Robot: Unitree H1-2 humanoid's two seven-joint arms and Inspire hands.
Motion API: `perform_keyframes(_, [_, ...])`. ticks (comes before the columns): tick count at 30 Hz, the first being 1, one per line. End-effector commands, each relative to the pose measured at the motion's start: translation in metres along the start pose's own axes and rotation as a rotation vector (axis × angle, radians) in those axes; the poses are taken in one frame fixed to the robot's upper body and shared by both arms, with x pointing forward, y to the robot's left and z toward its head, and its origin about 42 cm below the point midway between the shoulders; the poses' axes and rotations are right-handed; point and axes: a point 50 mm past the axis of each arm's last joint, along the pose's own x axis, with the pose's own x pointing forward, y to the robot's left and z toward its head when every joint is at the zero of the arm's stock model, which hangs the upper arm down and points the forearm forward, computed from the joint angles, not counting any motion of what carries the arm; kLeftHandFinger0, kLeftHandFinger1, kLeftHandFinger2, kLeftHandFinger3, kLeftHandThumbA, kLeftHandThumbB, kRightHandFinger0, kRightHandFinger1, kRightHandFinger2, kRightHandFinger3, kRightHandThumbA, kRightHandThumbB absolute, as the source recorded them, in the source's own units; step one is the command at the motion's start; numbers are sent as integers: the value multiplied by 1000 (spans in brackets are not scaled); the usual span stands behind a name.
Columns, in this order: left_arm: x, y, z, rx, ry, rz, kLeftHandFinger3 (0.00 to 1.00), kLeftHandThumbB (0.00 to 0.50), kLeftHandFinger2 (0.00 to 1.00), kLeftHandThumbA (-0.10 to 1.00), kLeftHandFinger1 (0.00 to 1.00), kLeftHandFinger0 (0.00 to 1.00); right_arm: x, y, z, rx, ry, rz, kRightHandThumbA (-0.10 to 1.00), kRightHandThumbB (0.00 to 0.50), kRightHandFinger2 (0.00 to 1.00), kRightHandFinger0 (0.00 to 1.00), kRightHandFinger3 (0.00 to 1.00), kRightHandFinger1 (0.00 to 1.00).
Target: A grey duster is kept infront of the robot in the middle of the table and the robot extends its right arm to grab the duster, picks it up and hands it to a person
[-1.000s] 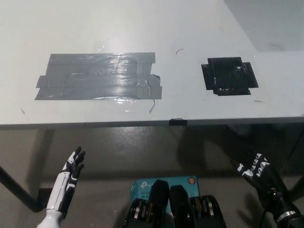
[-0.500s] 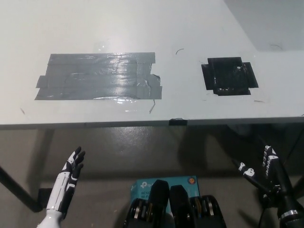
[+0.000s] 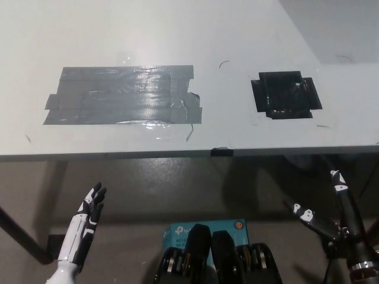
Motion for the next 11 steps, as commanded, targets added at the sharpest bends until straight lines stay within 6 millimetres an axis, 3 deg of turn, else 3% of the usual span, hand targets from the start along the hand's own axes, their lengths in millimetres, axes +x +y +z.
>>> perform_keyframes(1, [0,6,8,27,-64,15,1000,292,1000,1000,1000,992,2,-5,10,-56,-119,-20,937,434,1000,1000,1000,1000])
perform_keyframes(11, [-1,6,8,38,-59,11,1000,287,1000,1000,1000,997,2,-3,10,-56,-119,-8,897,398,1000,1000,1000,1000])
